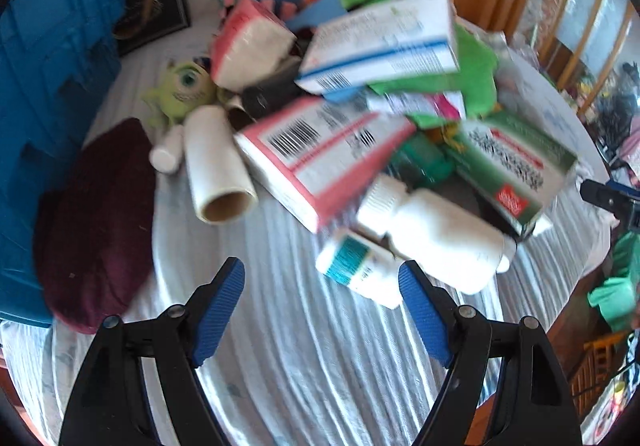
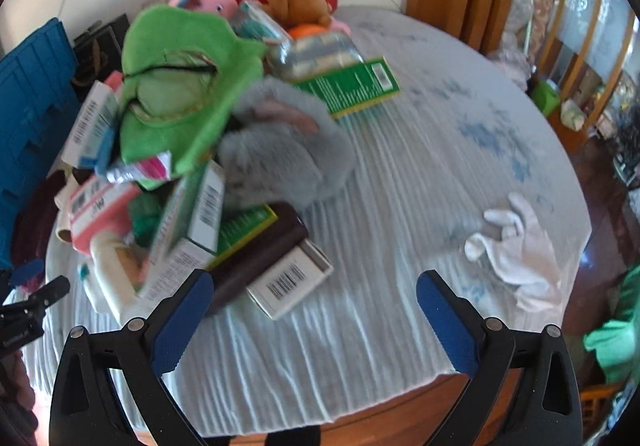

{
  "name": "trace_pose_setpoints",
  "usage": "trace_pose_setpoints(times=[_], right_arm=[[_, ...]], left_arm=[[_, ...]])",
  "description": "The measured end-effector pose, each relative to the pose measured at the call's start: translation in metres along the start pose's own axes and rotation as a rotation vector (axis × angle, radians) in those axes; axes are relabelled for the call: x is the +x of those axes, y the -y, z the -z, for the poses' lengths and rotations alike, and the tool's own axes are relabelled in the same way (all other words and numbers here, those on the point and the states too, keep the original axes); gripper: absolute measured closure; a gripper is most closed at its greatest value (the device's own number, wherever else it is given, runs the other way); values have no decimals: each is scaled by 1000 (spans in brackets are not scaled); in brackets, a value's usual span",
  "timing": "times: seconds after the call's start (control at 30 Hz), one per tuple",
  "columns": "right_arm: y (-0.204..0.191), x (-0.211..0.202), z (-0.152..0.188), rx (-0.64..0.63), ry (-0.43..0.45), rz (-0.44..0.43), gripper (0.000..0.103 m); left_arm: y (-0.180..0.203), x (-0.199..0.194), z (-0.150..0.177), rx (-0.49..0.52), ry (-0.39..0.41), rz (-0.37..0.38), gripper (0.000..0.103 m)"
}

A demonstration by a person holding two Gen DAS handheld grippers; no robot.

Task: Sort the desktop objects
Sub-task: 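Grasp the white pill bottle with the left tool while the right tool grasps a white medicine box, then carry the bottle and box over the crate and open both tools to drop them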

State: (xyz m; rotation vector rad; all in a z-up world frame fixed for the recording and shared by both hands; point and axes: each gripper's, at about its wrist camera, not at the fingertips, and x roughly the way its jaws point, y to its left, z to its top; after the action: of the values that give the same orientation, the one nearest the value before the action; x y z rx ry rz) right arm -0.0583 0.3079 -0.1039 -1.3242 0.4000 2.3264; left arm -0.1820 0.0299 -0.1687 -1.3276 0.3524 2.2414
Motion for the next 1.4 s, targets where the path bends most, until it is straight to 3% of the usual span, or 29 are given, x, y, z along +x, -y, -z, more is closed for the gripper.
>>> trace_pose_setpoints(times=[0.37,0.47,0.67,0.93,1.0,1.07,1.23,1.4], right_arm=[[19,31,19,-84,-86,-55,0],[17,36,19,-109,-88,-65,0],[8,56,15,-195,-58,-126,0],[4,65,13,-212,-50,-146,0],[1,70,14,-224,-69,-145,9],[-2,72,18,-228,-78,-100,40],[1,66,18,-179,-71,-90,40],[9,34,9,-130,2,-61,40]], left_arm=[[20,43,3,39,-48,-39,25],[18,43,4,17,-38,-20,45],[12,40,7,-25,-28,-31,45],[10,32,18,-55,-31,-75,45],[9,29,20,-61,-26,-82,45],[9,23,22,-71,-18,-86,45],[8,7,26,-95,17,-84,45],[9,-20,29,-85,83,-90,45]])
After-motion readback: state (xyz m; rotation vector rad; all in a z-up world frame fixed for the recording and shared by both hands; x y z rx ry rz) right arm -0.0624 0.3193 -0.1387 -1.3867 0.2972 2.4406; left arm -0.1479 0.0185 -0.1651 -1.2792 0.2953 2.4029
